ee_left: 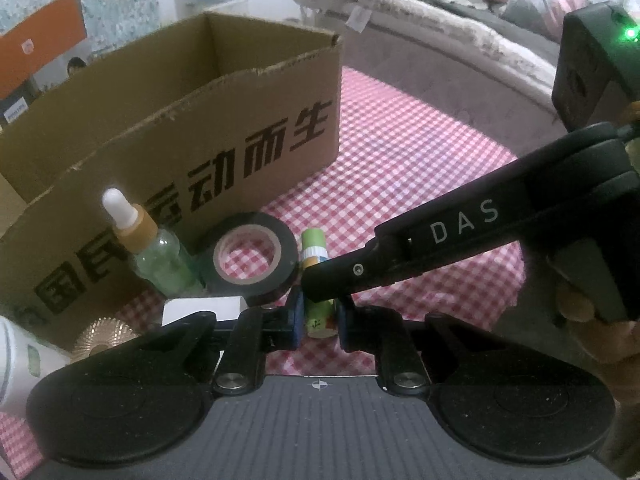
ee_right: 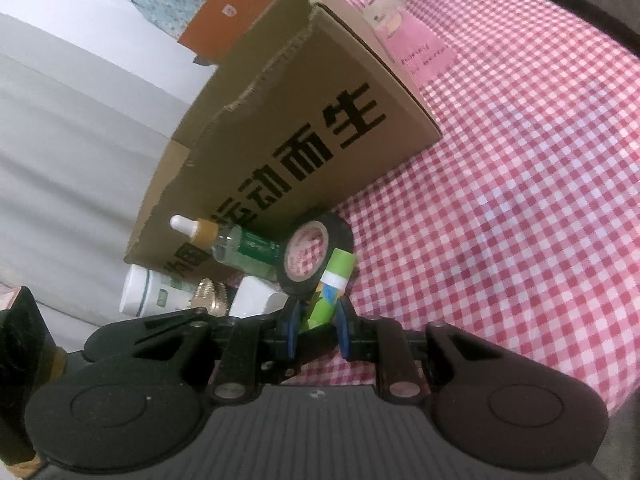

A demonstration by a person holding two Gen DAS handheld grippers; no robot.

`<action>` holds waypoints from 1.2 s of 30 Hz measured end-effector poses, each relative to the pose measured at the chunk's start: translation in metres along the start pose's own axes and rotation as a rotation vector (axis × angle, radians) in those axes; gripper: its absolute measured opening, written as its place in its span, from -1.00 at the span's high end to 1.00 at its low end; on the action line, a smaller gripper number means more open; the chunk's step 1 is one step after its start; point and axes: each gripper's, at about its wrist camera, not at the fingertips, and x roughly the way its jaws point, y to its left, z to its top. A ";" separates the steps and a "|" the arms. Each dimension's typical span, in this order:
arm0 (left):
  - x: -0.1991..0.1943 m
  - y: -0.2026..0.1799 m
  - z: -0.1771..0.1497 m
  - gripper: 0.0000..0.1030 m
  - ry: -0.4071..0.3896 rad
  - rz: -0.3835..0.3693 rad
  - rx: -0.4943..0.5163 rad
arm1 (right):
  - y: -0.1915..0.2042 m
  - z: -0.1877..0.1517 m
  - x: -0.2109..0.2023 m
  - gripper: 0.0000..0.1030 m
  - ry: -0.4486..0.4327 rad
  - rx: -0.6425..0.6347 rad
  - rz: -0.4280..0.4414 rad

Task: Organize rigid objects
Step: 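Lift the green battery with the right gripper and carry it over the box, then lower the green battery into the box and open the right gripper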

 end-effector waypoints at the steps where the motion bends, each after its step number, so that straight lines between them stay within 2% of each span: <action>1: -0.004 -0.001 0.001 0.70 -0.011 0.002 0.002 | 0.002 -0.001 -0.003 0.58 -0.007 -0.005 0.002; 5: -0.026 -0.007 0.001 0.70 -0.074 0.023 0.012 | 0.018 -0.006 -0.025 0.58 -0.046 -0.049 0.003; 9: -0.058 -0.005 0.007 0.70 -0.165 0.067 0.018 | 0.050 -0.004 -0.046 0.58 -0.098 -0.136 0.015; 14: -0.094 0.013 0.022 0.70 -0.274 0.166 -0.007 | 0.105 0.014 -0.057 0.57 -0.150 -0.300 0.059; 18: -0.110 0.041 0.037 0.70 -0.305 0.253 -0.044 | 0.151 0.041 -0.045 0.58 -0.140 -0.416 0.108; 22: -0.107 0.080 0.054 0.70 -0.260 0.310 -0.119 | 0.189 0.070 -0.008 0.58 -0.063 -0.472 0.143; 26: -0.087 0.128 0.065 0.70 -0.169 0.306 -0.202 | 0.203 0.104 0.044 0.58 0.075 -0.456 0.147; 32: -0.046 0.179 0.068 0.70 -0.033 0.279 -0.304 | 0.193 0.134 0.119 0.58 0.271 -0.371 0.111; 36: -0.034 0.191 0.060 0.70 0.019 0.296 -0.314 | 0.185 0.139 0.144 0.58 0.359 -0.323 0.098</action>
